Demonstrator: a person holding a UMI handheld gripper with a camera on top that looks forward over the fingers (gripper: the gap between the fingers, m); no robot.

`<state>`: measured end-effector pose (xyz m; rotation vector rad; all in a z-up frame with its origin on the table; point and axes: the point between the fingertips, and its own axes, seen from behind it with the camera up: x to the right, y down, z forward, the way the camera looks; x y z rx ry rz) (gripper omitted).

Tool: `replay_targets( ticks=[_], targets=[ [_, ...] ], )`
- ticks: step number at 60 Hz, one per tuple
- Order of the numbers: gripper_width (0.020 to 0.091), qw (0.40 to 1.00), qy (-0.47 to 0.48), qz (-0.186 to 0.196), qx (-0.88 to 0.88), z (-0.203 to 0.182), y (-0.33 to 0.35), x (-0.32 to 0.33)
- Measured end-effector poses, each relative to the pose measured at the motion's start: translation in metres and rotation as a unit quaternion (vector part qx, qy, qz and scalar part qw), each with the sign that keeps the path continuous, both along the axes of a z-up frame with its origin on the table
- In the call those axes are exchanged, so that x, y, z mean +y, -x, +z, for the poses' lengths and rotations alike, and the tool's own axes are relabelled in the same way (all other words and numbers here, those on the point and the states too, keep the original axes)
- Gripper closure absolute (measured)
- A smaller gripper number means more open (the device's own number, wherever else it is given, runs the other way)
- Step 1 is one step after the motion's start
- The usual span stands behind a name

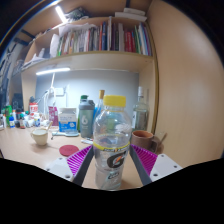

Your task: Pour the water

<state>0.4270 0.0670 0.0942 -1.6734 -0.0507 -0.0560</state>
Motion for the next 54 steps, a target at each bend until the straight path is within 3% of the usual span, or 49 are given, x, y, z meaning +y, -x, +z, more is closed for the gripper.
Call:
replay_targets(
  ticks=[9,12,21,33,43,54],
  targets=[
    [0.0329,1.0,-0.008,0.016,0.004,-0.009,0.008,0.029],
    [0.0496,1.0,-0.008,0.01,0.004,-0.012,0.006,0.035],
    [0.0574,0.999,-0.037,-0.002,0.009,-0.007,0.007,0.04],
    [0.0613,0.999,-0.032,0.002,-0.02,-0.006,0.02,0.047],
    [0.0614,0.988,-0.032,0.022,-0.152,0.033,0.056,0.074],
    [0.0616,0.894,-0.054,0.031,-0.443,0.094,0.123,0.123]
  ],
)
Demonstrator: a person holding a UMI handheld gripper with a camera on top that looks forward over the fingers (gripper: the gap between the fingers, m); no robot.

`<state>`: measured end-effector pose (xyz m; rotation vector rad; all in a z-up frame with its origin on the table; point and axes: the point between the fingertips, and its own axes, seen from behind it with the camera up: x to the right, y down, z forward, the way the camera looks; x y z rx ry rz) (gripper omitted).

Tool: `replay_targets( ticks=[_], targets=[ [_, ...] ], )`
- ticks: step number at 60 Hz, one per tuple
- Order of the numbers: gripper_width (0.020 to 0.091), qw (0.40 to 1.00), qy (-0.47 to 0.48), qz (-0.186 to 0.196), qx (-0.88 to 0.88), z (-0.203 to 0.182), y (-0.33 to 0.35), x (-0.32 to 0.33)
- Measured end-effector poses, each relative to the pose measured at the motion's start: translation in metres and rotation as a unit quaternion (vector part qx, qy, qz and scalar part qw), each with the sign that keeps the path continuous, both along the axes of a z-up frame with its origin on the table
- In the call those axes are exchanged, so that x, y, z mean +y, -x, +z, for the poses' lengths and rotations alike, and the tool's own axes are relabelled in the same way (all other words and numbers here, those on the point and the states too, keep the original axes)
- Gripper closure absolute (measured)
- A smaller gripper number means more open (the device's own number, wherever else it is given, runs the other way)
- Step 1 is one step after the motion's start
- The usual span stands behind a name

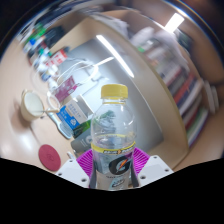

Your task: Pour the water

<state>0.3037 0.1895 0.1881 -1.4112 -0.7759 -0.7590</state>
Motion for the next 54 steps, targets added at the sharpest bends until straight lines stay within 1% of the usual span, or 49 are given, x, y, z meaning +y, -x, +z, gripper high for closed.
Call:
replay_targets(
  ticks=[3,6,13,17,22,26,34,45,50,54],
  targets=[
    [0.0614,0.994,-0.011,0.001,-0.105,0.008,0.022,0.011],
    [0.0617,0.976,-0.025,0.002,-0.217,0.013,0.043,0.022],
    [0.0621,0.897,-0.054,0.014,-0.439,0.014,0.083,0.039],
    [0.0618,0.844,-0.067,0.011,-0.532,0.01,0.101,0.045],
    [0.0613,0.778,-0.088,0.022,-0.622,0.008,0.126,0.047],
    [0.0614,0.749,-0.091,0.017,-0.656,0.005,0.135,0.047],
    [0.0615,0.749,-0.074,0.014,-0.659,-0.002,0.142,0.048],
    [0.0615,0.734,-0.077,0.01,-0.675,-0.001,0.142,0.049],
    [0.0615,0.762,-0.078,0.007,-0.643,0.008,0.138,0.048],
    [0.0613,0.811,-0.079,0.009,-0.58,0.023,0.135,0.047]
  ],
)
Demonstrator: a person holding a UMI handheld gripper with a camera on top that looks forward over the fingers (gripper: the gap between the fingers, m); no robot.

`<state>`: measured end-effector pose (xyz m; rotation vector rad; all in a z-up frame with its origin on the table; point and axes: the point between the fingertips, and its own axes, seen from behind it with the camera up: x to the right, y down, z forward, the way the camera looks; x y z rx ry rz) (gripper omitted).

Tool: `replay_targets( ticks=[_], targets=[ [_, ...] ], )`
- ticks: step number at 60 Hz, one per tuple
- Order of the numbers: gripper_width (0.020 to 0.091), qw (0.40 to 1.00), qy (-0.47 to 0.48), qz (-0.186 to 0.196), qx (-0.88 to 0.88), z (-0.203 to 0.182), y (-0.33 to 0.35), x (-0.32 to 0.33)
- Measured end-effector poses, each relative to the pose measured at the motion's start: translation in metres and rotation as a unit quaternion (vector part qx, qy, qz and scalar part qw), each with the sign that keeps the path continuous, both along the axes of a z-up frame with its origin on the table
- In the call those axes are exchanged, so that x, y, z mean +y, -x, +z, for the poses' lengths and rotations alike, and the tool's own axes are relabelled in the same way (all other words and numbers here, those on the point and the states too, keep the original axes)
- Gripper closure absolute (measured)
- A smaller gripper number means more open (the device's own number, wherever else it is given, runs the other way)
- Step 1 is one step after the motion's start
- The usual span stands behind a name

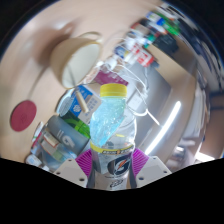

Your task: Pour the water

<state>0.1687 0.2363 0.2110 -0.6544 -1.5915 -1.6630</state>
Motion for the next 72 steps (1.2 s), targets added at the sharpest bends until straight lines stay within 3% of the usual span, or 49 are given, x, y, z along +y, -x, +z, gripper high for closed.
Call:
replay_targets(
  ticks=[6,10,17,24,26,29,38,55,63,72],
  targets=[
    [0.0614,0.974,0.017,0.015,0.226,0.021,-0.014,-0.003],
    [0.0611,0.912,0.041,0.016,0.409,0.021,-0.031,-0.006],
    [0.0609,0.711,0.1,0.001,0.696,-0.018,-0.064,-0.006],
    [0.061,0.517,0.157,0.028,0.841,-0.044,-0.066,-0.008],
    [0.0612,0.468,0.145,0.029,0.871,-0.077,-0.063,-0.015],
    [0.0612,0.447,0.168,0.005,0.879,-0.091,-0.07,-0.008],
    [0.061,0.426,0.184,0.001,0.886,-0.132,-0.073,-0.008],
    [0.0595,0.462,0.173,0.04,0.869,-0.121,-0.048,0.002],
    [0.0588,0.438,0.16,0.051,0.883,-0.119,-0.055,0.002],
    [0.0536,0.445,0.152,0.06,0.88,-0.117,-0.056,-0.001]
  ],
)
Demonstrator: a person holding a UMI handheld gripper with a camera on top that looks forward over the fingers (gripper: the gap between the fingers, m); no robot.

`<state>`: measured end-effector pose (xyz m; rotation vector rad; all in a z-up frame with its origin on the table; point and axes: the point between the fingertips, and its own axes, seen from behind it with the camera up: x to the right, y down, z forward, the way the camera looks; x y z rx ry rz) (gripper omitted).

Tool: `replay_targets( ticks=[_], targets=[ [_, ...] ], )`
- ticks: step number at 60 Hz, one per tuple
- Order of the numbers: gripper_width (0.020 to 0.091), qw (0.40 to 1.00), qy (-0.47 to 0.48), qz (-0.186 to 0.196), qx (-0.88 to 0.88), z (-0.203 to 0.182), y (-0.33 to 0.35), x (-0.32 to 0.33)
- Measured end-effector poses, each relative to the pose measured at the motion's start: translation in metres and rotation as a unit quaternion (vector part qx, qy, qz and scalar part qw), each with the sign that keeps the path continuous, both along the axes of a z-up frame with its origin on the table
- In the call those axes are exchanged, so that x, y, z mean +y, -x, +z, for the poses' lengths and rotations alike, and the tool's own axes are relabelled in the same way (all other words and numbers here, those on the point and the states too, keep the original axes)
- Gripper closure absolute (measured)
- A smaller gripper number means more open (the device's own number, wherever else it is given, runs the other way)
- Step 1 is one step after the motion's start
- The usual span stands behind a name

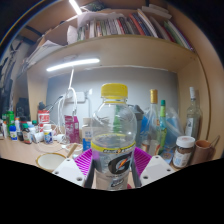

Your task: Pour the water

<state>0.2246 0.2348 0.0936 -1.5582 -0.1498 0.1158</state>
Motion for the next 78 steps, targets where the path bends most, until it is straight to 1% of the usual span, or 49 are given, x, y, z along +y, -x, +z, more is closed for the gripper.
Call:
replay_targets(
  ticks=[3,6,12,13,14,17,21,32,41,47,51,54,59,61,65,73,78],
  targets=[
    [0.0511,1.0,0.006,0.0,-0.005,-0.001,0.001,0.0],
    [0.0481,0.999,0.031,0.012,-0.016,-0.007,0.004,-0.003],
    [0.0284,0.998,0.049,0.033,0.001,-0.009,0.009,-0.02],
    [0.0258,0.998,0.052,0.036,0.0,-0.011,0.01,-0.024],
    [0.0246,0.998,0.057,0.037,-0.003,-0.013,0.009,-0.027],
    [0.0256,0.997,0.07,0.038,-0.02,-0.021,0.007,-0.039],
    [0.0252,0.995,0.076,0.036,-0.05,-0.026,0.002,-0.056],
    [0.0252,0.993,0.065,0.019,-0.102,-0.016,-0.019,-0.124],
    [0.0253,0.992,0.066,0.027,-0.102,-0.005,-0.022,-0.191],
    [0.0252,0.994,0.055,0.038,-0.086,0.008,-0.019,-0.235],
    [0.0252,0.995,0.055,0.038,-0.075,0.012,-0.019,-0.259],
    [0.0253,0.995,0.063,0.029,-0.077,0.009,-0.024,-0.275],
    [0.025,0.993,0.064,-0.008,-0.094,0.008,-0.039,-0.295],
    [0.025,0.994,0.059,-0.015,-0.096,0.009,-0.04,-0.303],
    [0.0252,0.993,0.064,-0.01,-0.096,0.004,-0.038,-0.316],
    [0.025,0.994,0.067,0.021,-0.08,0.001,-0.018,-0.336],
    [0.0251,0.994,0.066,0.025,-0.079,-0.002,-0.014,-0.34]
  ],
)
